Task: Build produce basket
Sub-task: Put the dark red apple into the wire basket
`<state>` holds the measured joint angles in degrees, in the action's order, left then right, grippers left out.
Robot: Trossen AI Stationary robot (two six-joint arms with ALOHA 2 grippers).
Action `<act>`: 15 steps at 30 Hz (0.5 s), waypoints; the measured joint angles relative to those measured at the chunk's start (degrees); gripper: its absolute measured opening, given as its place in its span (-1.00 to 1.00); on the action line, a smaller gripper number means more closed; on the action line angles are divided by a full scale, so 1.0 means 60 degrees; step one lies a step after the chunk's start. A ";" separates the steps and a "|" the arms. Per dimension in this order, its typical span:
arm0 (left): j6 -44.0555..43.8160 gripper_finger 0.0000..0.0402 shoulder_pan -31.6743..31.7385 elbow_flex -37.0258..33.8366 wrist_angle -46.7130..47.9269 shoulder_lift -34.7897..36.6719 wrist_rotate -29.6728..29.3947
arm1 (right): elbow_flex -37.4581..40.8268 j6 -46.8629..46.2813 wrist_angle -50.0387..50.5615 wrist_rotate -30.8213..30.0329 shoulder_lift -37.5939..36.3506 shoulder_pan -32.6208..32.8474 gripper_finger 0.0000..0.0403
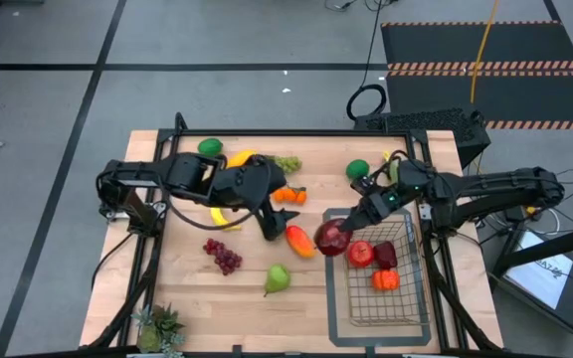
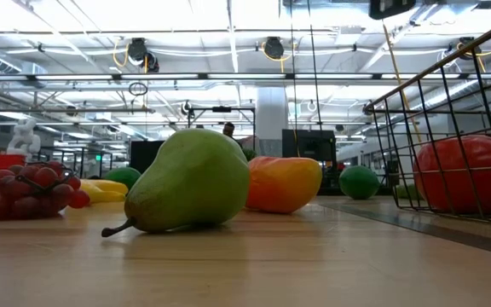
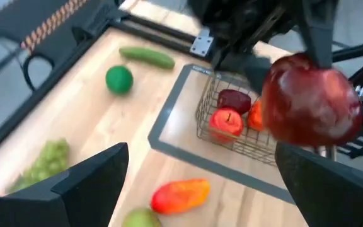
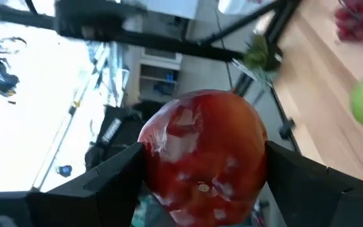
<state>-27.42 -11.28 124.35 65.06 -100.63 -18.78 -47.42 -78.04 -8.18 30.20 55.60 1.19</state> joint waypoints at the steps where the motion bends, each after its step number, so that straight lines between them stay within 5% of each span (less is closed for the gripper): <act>1: -0.0290 0.98 -0.0025 0.0001 0.0249 0.0011 -0.0007 | 0.0000 0.0049 0.0276 0.0010 -0.0178 0.0032 0.46; 7: -0.1738 0.98 -0.0239 -0.0010 0.1302 0.0122 -0.0175 | -0.0002 0.0286 0.2208 -0.0153 -0.1477 0.0544 0.46; 15: -0.2651 0.98 -0.0489 -0.0010 0.1343 0.0103 -0.0202 | -0.0004 0.0100 0.4360 -0.2467 -0.2888 0.2268 0.46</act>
<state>-43.33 -14.22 124.29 73.12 -100.01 -19.99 -47.44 -77.44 17.98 15.40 38.27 14.79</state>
